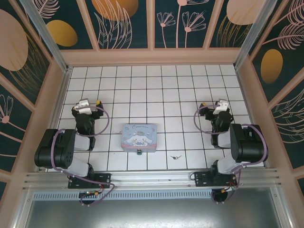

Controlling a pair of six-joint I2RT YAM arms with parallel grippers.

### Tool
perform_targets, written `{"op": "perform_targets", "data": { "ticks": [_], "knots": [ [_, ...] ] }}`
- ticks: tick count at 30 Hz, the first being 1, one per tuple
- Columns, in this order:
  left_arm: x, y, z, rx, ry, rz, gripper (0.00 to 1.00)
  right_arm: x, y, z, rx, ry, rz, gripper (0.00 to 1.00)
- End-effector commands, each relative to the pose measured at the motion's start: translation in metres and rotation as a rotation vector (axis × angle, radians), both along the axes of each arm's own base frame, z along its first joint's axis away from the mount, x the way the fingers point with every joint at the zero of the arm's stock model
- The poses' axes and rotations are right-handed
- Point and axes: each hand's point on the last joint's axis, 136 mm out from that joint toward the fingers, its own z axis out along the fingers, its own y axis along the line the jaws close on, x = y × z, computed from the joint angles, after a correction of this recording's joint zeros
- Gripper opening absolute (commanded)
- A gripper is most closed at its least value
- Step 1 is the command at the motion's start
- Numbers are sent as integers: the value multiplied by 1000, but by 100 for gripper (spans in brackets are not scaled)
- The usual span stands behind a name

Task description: Unlock the padlock with the key

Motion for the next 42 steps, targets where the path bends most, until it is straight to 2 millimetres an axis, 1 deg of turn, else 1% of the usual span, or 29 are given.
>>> {"op": "perform_targets", "data": {
  "ticks": [1,29,33,36,38,41,42],
  "knots": [
    [1,2,6,-6,-27,2,99,7,4,18,-17,-60,24,99],
    [1,2,7,-6,-28,2,99,7,4,18,-17,-61,24,99],
    [4,1,5,-10,-18,-1,99,8,3,17,-11,-56,28,99],
    [1,1,6,-9,-26,-4,99,7,3,18,-9,-62,33,99],
    [-1,2,12,-12,-42,3,99,12,0,22,-6,-46,3,99],
    [-3,6,24,-12,-35,28,98,32,-9,37,9,42,-42,99],
    [0,7,25,-14,-5,31,98,40,-13,41,49,76,-68,99]
  ]
}}
